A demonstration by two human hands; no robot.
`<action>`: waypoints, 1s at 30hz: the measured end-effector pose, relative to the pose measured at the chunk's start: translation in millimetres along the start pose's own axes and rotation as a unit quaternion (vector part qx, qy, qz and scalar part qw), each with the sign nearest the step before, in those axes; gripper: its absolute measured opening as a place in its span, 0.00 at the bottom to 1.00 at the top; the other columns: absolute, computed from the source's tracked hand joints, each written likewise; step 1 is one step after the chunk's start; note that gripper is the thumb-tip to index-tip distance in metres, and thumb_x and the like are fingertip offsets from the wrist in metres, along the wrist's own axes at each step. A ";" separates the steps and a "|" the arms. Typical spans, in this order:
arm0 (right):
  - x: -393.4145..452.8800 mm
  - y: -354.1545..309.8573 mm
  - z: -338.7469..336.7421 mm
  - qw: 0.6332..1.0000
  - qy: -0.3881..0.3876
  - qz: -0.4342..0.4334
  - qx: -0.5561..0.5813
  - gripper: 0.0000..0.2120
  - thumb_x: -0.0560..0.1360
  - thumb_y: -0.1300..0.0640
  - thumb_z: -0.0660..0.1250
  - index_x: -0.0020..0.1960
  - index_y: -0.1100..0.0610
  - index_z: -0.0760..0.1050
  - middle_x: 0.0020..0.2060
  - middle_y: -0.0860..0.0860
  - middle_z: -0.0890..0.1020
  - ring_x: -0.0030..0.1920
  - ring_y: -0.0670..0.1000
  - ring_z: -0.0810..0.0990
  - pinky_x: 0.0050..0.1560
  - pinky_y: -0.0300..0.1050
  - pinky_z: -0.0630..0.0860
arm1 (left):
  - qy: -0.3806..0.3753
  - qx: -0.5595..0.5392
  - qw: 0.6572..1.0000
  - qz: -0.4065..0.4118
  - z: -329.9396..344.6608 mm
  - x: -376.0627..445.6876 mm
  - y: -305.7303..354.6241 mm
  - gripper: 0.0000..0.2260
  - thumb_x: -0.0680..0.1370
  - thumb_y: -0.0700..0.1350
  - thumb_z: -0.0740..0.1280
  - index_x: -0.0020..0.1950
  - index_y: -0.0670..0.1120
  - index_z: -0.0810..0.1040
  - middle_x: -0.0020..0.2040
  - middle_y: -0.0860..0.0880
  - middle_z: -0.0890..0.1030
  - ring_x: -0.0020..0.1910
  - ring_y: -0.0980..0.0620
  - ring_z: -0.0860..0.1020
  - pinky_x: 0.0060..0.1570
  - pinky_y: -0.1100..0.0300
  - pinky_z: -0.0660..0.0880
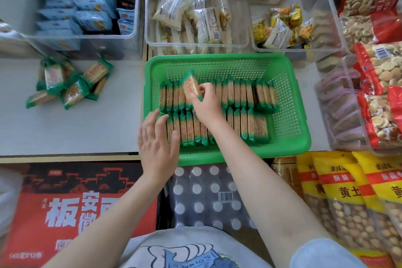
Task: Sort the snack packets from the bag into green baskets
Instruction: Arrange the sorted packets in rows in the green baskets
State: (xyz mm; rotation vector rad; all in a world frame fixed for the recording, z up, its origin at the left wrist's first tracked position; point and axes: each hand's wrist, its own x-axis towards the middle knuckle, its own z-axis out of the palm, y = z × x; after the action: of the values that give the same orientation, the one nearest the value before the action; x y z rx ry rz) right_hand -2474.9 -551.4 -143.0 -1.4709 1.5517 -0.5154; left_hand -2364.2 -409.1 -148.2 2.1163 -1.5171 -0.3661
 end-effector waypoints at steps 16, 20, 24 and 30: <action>-41.7 94.7 -128.9 0.949 0.131 0.285 -0.031 0.31 0.80 0.44 0.65 0.74 0.62 0.65 0.70 0.61 0.72 0.68 0.60 0.73 0.64 0.51 0.71 | -0.196 0.093 0.972 0.095 30.7 -16.6 58.1 0.17 0.83 0.54 0.56 0.42 0.45 0.72 0.28 0.53 0.67 0.26 0.52 0.67 0.23 0.59 0.59; -24.1 98.7 -134.0 0.938 -0.039 0.318 -0.133 0.47 0.77 0.33 0.63 0.80 0.66 0.52 0.78 0.62 0.60 0.77 0.63 0.63 0.74 0.54 0.64 | -0.213 0.122 0.966 0.081 31.3 -14.7 59.7 0.17 0.84 0.54 0.55 0.40 0.47 0.70 0.29 0.52 0.69 0.27 0.51 0.69 0.23 0.57 0.60; -21.8 98.9 -139.1 0.941 -0.055 0.319 -0.100 0.48 0.75 0.35 0.68 0.79 0.66 0.54 0.79 0.61 0.60 0.77 0.62 0.62 0.73 0.56 0.64 | -0.217 0.114 0.966 0.081 30.0 -14.3 60.4 0.18 0.84 0.53 0.56 0.37 0.47 0.67 0.28 0.52 0.67 0.26 0.54 0.65 0.24 0.57 0.55; -24.7 100.8 -138.8 0.960 -0.012 0.269 -0.075 0.27 0.75 0.47 0.74 0.65 0.64 0.76 0.66 0.58 0.78 0.57 0.58 0.81 0.59 0.55 0.80 | -0.219 0.102 0.968 0.074 27.8 -14.1 61.9 0.18 0.84 0.53 0.56 0.36 0.48 0.65 0.28 0.53 0.66 0.26 0.56 0.64 0.24 0.57 0.55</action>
State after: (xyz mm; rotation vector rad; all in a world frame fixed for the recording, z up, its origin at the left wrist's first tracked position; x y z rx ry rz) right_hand -2648.1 -546.4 -146.5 -1.0841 1.9106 -0.0598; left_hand -2432.2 -418.0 -138.7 2.1526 -2.0259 -0.6843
